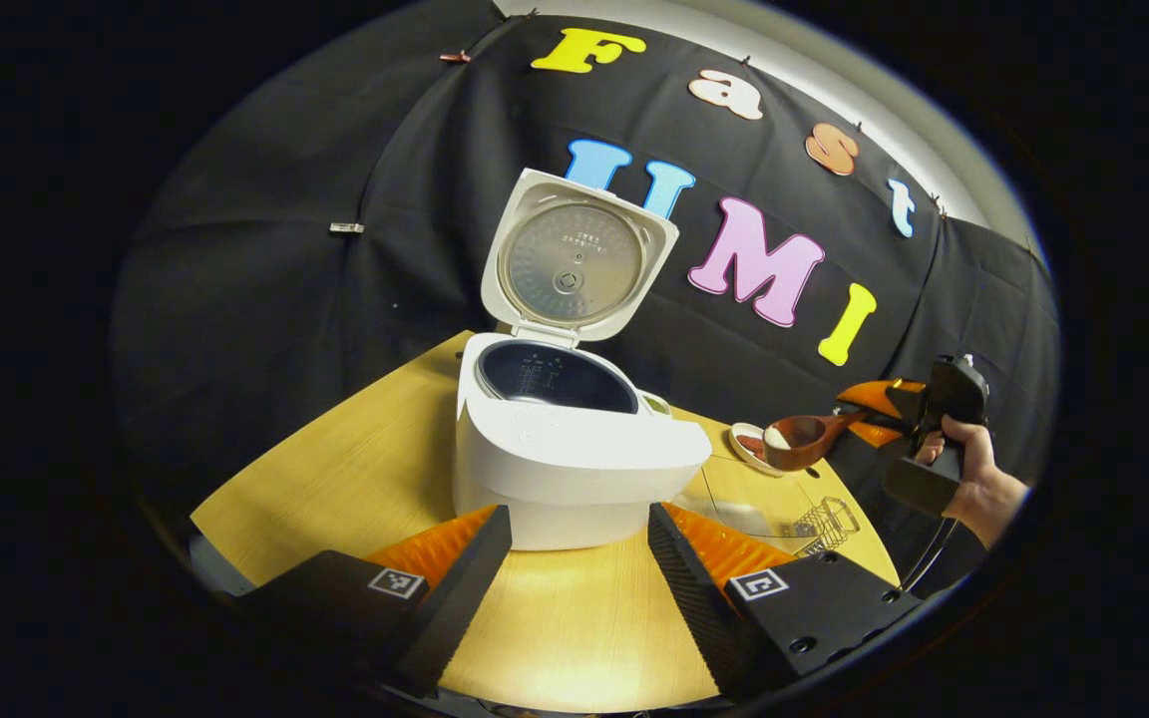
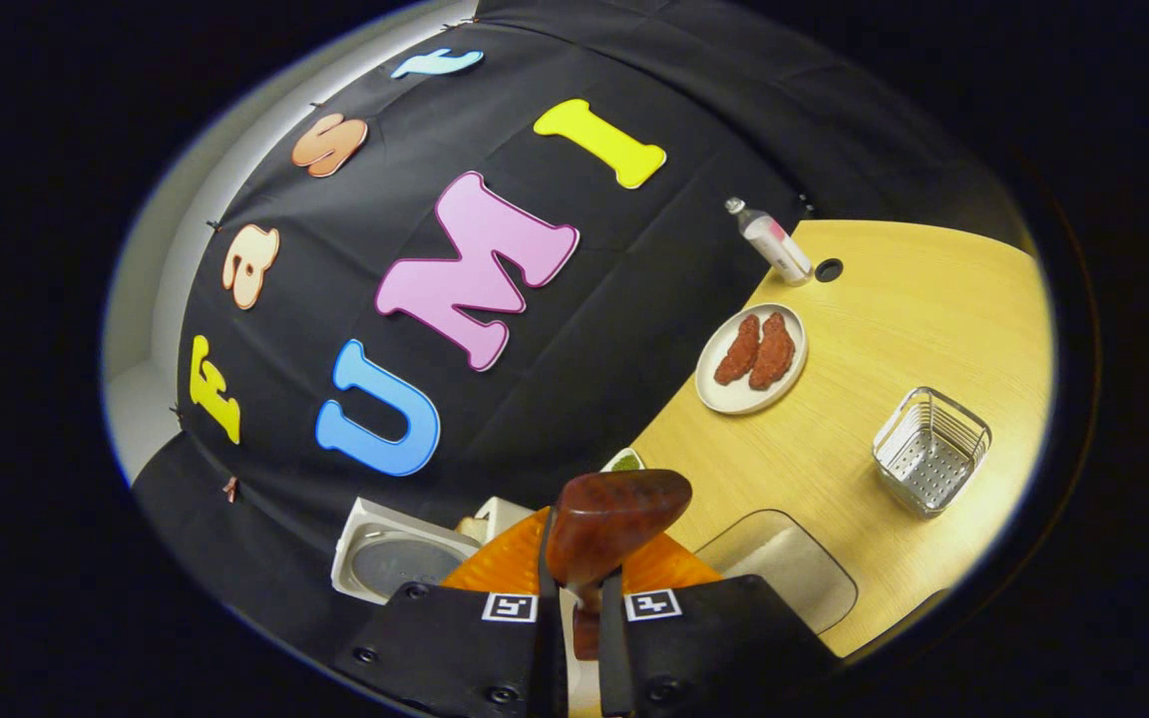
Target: Close the left gripper, press the button to open the rice cooker; take a wooden spoon from the chopstick holder with the right hand, scoop a spoonful of rice and pour it into the rice cooker, then put the wooden spoon back into the chopstick holder.
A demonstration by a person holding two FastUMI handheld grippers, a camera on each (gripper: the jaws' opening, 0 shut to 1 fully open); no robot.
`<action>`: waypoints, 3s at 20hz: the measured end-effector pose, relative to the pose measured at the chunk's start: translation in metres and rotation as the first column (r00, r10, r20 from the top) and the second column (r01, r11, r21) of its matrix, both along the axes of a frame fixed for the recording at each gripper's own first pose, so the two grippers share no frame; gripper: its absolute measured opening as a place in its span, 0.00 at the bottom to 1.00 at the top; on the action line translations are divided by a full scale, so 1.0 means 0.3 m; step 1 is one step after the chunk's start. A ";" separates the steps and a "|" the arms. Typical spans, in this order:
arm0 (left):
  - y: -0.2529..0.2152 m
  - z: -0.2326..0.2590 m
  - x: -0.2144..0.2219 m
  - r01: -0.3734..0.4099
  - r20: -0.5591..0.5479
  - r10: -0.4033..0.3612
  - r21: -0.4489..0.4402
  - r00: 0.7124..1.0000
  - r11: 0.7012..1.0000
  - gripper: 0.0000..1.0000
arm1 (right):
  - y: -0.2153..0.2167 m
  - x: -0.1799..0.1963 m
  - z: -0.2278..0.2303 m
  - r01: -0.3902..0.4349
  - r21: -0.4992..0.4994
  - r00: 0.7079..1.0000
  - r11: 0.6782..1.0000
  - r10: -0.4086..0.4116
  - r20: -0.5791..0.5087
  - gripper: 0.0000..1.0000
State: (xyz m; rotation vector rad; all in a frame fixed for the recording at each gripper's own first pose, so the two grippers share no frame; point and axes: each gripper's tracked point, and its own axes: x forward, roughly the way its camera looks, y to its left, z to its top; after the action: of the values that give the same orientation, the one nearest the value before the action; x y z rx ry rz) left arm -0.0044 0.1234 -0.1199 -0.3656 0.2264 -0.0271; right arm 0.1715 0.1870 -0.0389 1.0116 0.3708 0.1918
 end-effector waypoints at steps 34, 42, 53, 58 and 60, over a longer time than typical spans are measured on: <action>0.445 -0.074 -0.099 -0.207 -0.063 0.207 0.010 0.976 0.978 0.96 | 1.093 0.050 0.128 -0.251 -0.604 0.832 0.756 0.487 0.265 0.17; 0.412 -0.082 -0.136 -0.213 -0.064 0.213 0.001 0.975 0.977 0.95 | 1.246 -0.019 0.109 -0.235 -0.786 0.721 0.572 0.645 0.254 0.17; 0.424 -0.076 -0.192 -0.252 -0.049 0.256 0.076 0.965 0.965 0.96 | 1.415 -0.162 0.034 -0.163 -0.926 0.539 0.340 0.817 0.205 0.17; 0.389 -0.052 -0.184 -0.242 -0.033 0.247 0.101 0.969 0.965 0.96 | 1.358 -0.135 0.091 -0.255 -0.859 0.593 0.444 0.773 0.224 0.17; 0.364 -0.041 -0.173 -0.233 -0.027 0.237 0.102 0.971 0.967 0.95 | 1.295 -0.110 0.142 -0.286 -0.811 0.627 0.510 0.740 0.243 0.17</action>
State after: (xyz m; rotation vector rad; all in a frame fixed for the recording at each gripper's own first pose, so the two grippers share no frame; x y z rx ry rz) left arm -0.0562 0.2325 -0.1321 -0.2930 0.2205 0.2250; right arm 0.1385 0.5756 0.0038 -0.0341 0.1589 0.8631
